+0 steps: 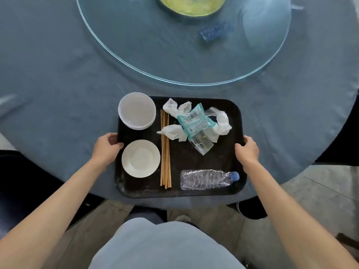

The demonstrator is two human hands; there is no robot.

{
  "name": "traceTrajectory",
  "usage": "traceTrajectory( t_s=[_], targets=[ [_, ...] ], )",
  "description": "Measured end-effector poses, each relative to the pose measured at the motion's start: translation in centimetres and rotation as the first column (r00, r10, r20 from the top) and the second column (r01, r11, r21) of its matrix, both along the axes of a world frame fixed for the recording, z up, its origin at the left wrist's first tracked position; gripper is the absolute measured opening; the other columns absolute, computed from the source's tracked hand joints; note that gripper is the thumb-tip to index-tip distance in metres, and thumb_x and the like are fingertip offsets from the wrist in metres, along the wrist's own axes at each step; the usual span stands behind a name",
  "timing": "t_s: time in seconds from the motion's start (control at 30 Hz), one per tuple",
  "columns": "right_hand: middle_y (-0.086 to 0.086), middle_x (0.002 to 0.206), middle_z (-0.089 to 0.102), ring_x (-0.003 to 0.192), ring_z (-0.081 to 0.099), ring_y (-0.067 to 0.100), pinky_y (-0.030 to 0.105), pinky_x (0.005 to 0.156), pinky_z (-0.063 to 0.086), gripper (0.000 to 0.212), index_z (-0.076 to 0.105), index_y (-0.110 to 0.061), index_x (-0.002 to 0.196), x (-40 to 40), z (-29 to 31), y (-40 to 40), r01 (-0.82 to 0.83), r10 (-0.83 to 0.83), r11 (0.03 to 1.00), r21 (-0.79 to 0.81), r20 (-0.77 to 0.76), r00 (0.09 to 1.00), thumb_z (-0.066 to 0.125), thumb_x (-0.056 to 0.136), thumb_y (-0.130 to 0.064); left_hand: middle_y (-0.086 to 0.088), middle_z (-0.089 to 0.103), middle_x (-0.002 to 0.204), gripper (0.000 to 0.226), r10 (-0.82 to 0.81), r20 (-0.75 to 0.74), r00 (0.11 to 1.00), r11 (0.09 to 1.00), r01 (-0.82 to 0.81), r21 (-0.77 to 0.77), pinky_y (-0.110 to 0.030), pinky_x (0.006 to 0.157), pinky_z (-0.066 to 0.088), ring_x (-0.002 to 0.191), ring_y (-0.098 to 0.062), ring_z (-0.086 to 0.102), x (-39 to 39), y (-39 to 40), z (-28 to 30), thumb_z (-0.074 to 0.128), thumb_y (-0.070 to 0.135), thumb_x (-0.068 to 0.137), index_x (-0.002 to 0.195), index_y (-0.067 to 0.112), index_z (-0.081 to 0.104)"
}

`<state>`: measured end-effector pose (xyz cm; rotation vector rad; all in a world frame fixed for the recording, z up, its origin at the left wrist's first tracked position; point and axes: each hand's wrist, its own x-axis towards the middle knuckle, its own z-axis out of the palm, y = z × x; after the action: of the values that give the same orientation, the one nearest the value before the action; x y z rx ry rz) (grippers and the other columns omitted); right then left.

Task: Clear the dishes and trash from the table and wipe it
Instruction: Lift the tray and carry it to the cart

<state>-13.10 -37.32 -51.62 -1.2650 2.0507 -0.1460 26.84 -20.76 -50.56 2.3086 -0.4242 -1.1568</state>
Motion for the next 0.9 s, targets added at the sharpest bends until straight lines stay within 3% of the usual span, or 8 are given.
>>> traceTrajectory(
  t_s=[0.1,0.2,0.33,0.47,0.7,0.9],
  targets=[
    [0.006,0.129,0.065,0.118,0.060,0.027,0.038,0.099,0.051,0.043,0.059,-0.018,0.133,0.2,-0.7,-0.5,0.125,-0.122,0.991,-0.035,0.074,0.990,0.053,0.093,-0.003,-0.004,0.072,0.107,0.027,-0.001,0.025,1.000,1.000,0.000,0.025,-0.050,0.094,0.057,0.103,-0.028,0.069,0.5,-0.2,-0.5,0.069,0.006,0.089,0.112,0.022,0.068],
    [0.005,0.122,0.066,0.114,0.063,0.026,0.041,0.099,0.053,0.040,0.060,-0.019,0.126,0.5,-1.3,-0.5,0.204,-0.195,0.978,-0.053,0.130,0.972,0.051,0.091,-0.002,-0.007,0.072,0.103,0.025,0.016,0.002,1.000,0.998,-0.016,0.059,-0.055,0.087,0.059,0.098,-0.033,0.070,1.1,-0.6,-0.7,0.069,0.008,0.087,0.104,0.025,0.066],
    [0.007,0.126,0.062,0.115,0.061,0.024,0.043,0.104,0.050,0.038,0.061,-0.020,0.124,0.4,-1.7,0.0,0.192,-0.177,0.976,-0.107,0.131,0.975,0.051,0.092,-0.004,-0.015,0.070,0.101,0.025,0.026,-0.025,0.999,0.998,-0.024,0.058,-0.060,0.081,0.060,0.093,-0.039,0.070,1.1,-0.9,-0.3,0.066,0.002,0.088,0.104,0.021,0.064],
    [0.005,0.126,0.061,0.113,0.059,0.021,0.040,0.102,0.050,0.037,0.060,-0.019,0.124,0.3,-0.9,0.4,0.215,-0.190,0.965,-0.150,0.164,0.968,0.051,0.092,-0.003,-0.018,0.068,0.102,0.027,0.016,-0.026,1.000,0.999,-0.015,0.050,-0.055,0.081,0.059,0.080,-0.031,0.064,1.2,-1.0,0.6,0.065,0.000,0.090,0.112,0.015,0.062],
    [0.002,0.114,0.066,0.102,0.061,0.018,0.029,0.083,0.047,0.038,0.066,-0.015,0.121,-3.2,2.5,2.9,0.333,-0.295,0.919,-0.211,0.193,0.936,0.052,0.090,0.003,-0.015,0.067,0.092,0.026,-0.104,-0.043,0.994,0.993,0.101,-0.060,-0.058,0.085,0.059,0.078,-0.035,0.068,-0.5,-2.7,4.4,0.065,-0.003,0.087,0.107,0.014,0.066],
    [0.000,0.107,0.070,0.101,0.065,0.020,0.029,0.080,0.048,0.038,0.067,-0.016,0.121,-8.2,5.1,6.8,0.442,-0.399,0.863,-0.244,0.206,0.893,0.055,0.089,0.001,-0.016,0.070,0.095,0.025,-0.272,-0.031,0.962,0.958,0.267,-0.107,-0.059,0.085,0.059,0.080,-0.035,0.068,-3.9,-5.0,7.0,0.066,-0.003,0.087,0.103,0.016,0.066]
  ],
)
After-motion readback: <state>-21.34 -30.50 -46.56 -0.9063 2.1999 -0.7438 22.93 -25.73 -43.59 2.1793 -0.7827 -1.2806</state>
